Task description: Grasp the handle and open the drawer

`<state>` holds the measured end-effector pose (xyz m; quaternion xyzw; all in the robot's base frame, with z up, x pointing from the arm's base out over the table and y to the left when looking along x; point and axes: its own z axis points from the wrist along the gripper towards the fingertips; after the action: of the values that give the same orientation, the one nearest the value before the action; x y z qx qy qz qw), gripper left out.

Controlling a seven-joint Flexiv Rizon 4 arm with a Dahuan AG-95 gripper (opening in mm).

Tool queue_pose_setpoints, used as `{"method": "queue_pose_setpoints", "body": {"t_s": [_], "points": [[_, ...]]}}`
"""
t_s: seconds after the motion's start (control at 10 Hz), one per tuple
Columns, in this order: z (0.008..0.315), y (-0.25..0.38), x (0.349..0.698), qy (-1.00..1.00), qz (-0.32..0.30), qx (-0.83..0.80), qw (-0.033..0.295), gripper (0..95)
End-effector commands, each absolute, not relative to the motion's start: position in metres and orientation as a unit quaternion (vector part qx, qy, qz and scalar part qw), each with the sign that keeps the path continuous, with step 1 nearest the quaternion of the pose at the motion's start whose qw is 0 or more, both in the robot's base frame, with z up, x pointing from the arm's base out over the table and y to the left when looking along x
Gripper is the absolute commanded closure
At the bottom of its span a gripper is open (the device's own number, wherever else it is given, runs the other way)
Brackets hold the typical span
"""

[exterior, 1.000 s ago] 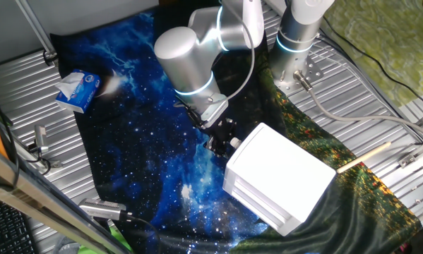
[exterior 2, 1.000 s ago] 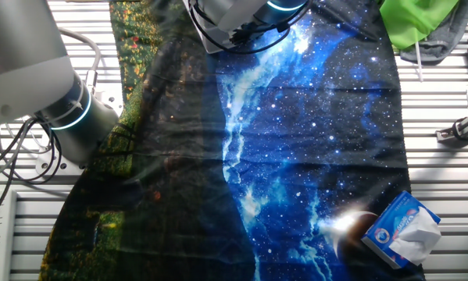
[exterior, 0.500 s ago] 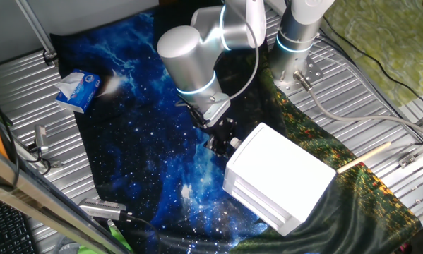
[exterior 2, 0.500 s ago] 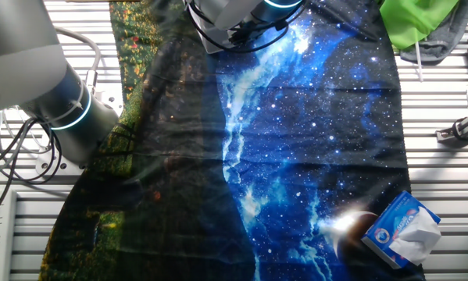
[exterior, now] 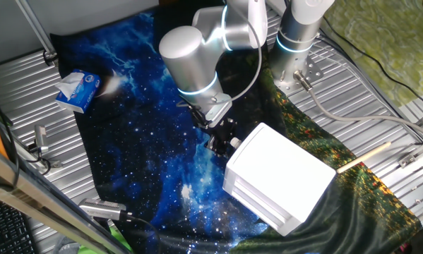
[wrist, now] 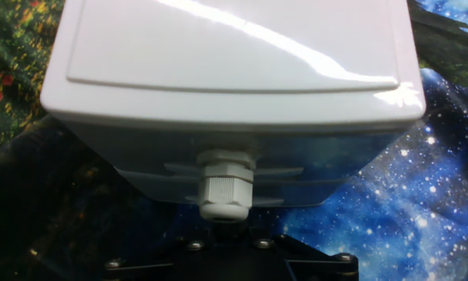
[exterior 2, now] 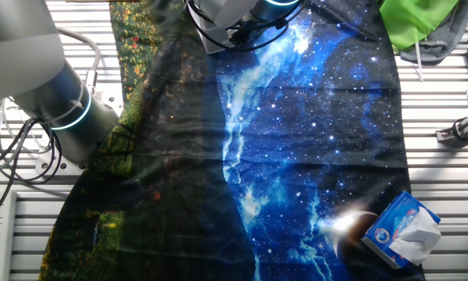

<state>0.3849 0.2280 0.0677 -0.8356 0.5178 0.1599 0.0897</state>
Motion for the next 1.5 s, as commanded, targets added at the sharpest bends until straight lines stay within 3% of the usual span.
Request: {"method": "queue_pose_setpoints", "body": {"t_s": [0.1, 1.5], "points": [[0.0678, 0.2266, 0.3846, 0.518, 0.158, -0.836, 0.090, 95.0], [0.0687, 0.2189, 0.3863, 0.514, 0.152, -0.839, 0.091, 95.0]]}}
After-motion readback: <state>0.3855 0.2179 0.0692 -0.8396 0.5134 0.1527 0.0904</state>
